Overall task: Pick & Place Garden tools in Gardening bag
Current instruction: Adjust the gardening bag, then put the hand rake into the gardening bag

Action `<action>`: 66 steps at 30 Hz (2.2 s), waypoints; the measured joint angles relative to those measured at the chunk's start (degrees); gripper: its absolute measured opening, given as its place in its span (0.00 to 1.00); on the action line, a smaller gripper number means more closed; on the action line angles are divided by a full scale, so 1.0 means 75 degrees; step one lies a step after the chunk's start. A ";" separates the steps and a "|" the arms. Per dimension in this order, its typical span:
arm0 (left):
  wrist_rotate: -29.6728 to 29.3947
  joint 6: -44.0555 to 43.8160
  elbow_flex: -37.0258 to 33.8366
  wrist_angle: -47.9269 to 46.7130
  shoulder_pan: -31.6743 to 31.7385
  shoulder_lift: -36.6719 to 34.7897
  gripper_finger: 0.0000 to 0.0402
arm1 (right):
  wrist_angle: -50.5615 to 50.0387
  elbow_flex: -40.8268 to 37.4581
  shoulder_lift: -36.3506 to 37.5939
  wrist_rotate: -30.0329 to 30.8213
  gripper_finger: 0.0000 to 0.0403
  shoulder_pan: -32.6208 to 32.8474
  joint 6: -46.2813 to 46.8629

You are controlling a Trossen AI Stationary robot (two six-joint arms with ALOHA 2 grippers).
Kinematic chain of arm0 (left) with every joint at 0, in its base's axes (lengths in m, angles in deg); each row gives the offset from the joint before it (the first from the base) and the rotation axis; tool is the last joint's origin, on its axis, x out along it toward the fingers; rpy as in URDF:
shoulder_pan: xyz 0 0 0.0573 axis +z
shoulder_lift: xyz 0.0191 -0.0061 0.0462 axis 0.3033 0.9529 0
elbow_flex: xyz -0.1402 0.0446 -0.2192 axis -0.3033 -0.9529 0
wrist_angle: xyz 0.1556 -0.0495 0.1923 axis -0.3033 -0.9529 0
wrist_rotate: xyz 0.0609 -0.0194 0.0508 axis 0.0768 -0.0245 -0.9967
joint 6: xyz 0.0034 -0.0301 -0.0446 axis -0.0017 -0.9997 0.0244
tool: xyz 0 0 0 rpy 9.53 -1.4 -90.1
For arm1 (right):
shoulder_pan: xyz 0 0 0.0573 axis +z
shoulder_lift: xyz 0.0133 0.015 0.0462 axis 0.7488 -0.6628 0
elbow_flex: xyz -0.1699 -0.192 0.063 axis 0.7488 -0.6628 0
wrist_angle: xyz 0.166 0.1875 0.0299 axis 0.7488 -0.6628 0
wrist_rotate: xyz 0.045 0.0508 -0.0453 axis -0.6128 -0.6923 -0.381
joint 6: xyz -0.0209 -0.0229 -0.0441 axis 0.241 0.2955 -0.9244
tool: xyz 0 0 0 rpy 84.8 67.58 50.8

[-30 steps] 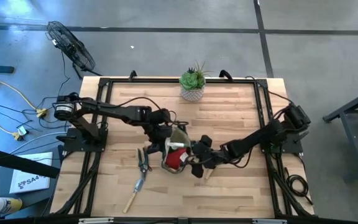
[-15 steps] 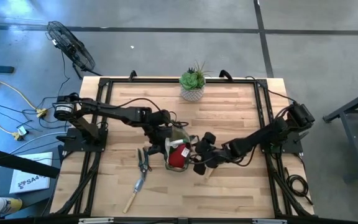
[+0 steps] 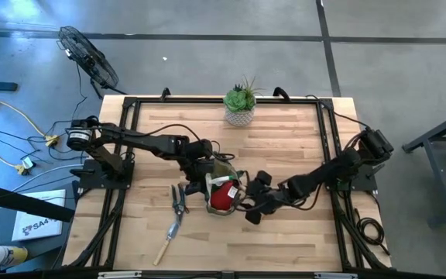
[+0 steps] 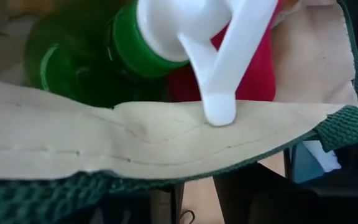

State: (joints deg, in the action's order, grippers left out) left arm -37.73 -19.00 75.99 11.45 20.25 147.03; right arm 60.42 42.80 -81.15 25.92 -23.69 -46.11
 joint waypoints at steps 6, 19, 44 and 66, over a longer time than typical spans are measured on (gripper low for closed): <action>0.0037 -0.0191 0.0002 -0.0125 0.0000 0.0000 0.18 | -0.0414 0.0000 0.0018 -0.0002 0.74 0.0129 0.0376; -0.0123 -0.0061 0.0007 -0.1446 0.0003 -0.0191 0.18 | -0.0588 0.0000 0.0018 -0.0056 0.74 0.0161 0.0574; -0.2315 -0.0491 0.0006 -0.3773 -0.0924 -0.2731 0.18 | -0.0682 0.0002 0.0498 -0.1936 0.74 0.1530 0.0098; -0.2343 -0.1459 0.0003 -0.3429 -0.1985 -0.2734 0.18 | -0.2484 0.0006 0.0511 -0.1328 0.74 0.1948 -0.1700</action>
State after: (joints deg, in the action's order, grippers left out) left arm -55.30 -29.94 76.01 -14.26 5.36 126.53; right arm 41.79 42.84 -77.31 15.96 -9.09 -58.86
